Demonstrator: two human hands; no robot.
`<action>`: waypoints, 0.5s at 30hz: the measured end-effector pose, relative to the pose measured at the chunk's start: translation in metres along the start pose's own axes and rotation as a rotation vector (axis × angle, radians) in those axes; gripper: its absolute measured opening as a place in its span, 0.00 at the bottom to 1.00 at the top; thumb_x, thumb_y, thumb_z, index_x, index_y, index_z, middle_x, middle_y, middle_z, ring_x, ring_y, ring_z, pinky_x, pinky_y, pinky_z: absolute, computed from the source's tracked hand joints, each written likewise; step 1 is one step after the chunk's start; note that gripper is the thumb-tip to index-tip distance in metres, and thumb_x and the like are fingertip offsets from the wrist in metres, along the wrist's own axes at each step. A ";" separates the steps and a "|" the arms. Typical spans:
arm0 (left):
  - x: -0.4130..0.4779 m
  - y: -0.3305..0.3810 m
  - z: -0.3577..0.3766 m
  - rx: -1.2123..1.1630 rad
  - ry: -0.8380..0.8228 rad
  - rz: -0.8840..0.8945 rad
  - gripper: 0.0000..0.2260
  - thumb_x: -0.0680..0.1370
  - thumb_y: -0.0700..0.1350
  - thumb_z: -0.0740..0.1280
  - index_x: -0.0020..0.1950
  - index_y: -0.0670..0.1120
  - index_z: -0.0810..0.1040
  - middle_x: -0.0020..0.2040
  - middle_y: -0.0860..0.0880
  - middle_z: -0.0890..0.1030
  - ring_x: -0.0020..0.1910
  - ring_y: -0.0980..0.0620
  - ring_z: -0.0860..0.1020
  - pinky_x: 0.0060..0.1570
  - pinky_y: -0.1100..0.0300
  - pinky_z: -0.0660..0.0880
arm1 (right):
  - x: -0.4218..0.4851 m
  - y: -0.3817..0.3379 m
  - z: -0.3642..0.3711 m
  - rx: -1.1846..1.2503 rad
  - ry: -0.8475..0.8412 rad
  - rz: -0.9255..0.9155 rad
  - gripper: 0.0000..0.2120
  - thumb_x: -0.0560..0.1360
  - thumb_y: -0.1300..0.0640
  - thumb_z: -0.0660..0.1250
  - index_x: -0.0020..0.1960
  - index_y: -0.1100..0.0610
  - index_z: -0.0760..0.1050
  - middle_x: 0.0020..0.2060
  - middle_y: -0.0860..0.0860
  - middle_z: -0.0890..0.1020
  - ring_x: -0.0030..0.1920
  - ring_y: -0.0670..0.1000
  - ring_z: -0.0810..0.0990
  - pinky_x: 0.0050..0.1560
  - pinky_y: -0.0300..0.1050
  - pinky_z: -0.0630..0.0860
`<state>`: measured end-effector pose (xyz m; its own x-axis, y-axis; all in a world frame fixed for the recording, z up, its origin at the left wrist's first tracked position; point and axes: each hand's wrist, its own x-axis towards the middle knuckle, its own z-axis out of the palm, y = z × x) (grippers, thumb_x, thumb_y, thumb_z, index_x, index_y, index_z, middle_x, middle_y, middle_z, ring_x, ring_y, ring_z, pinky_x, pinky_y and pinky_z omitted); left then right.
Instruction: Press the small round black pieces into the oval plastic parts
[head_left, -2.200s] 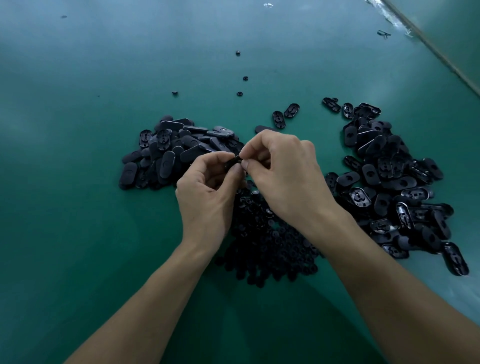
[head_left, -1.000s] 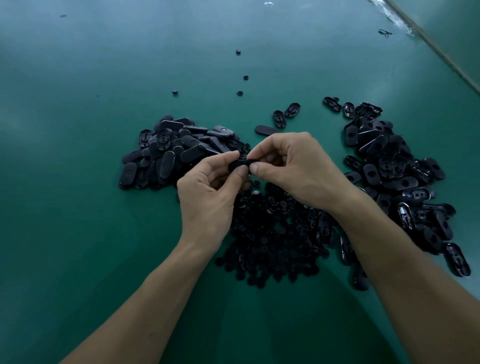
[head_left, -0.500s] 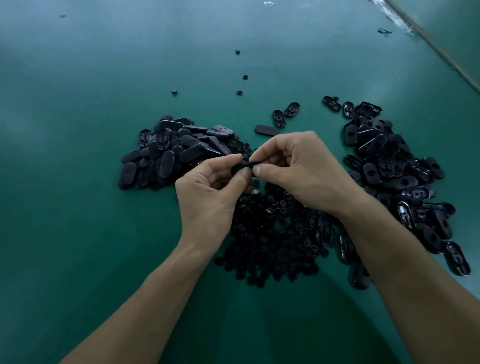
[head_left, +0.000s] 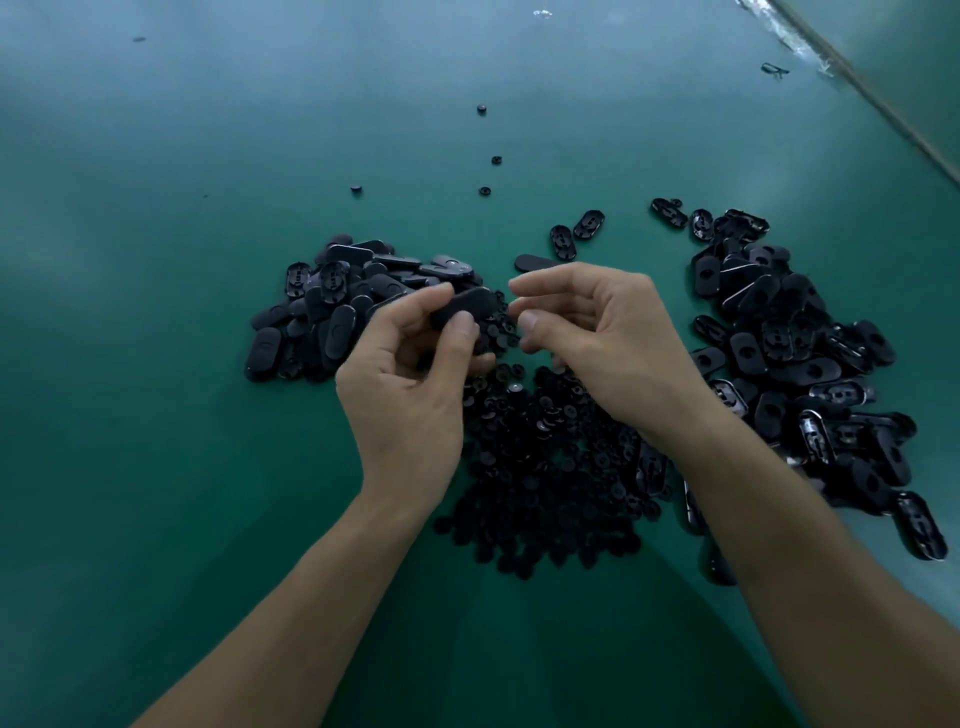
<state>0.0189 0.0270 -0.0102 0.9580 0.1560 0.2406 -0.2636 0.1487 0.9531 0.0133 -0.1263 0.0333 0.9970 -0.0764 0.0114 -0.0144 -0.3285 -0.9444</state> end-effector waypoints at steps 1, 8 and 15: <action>0.004 0.002 -0.001 0.012 0.026 0.017 0.08 0.79 0.36 0.70 0.55 0.47 0.81 0.42 0.53 0.84 0.40 0.55 0.83 0.41 0.59 0.82 | -0.002 0.001 -0.001 0.007 0.013 0.004 0.09 0.78 0.62 0.70 0.55 0.51 0.81 0.45 0.49 0.86 0.41 0.46 0.86 0.41 0.34 0.77; 0.040 0.004 -0.028 0.294 0.105 0.109 0.06 0.77 0.44 0.74 0.52 0.53 0.83 0.42 0.59 0.84 0.42 0.59 0.83 0.48 0.62 0.80 | -0.020 0.004 -0.003 0.040 0.045 0.002 0.07 0.78 0.61 0.70 0.54 0.52 0.82 0.44 0.47 0.87 0.38 0.47 0.86 0.39 0.33 0.77; 0.049 -0.002 -0.034 0.700 0.058 0.183 0.05 0.76 0.50 0.75 0.50 0.59 0.84 0.37 0.64 0.79 0.40 0.58 0.77 0.43 0.69 0.70 | -0.035 -0.002 -0.011 0.148 0.062 -0.015 0.08 0.78 0.64 0.69 0.51 0.53 0.82 0.41 0.49 0.87 0.36 0.45 0.83 0.37 0.30 0.75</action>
<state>0.0623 0.0674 -0.0066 0.8926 0.1730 0.4163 -0.2668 -0.5417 0.7971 -0.0221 -0.1333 0.0386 0.9904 -0.1317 0.0413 0.0159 -0.1881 -0.9820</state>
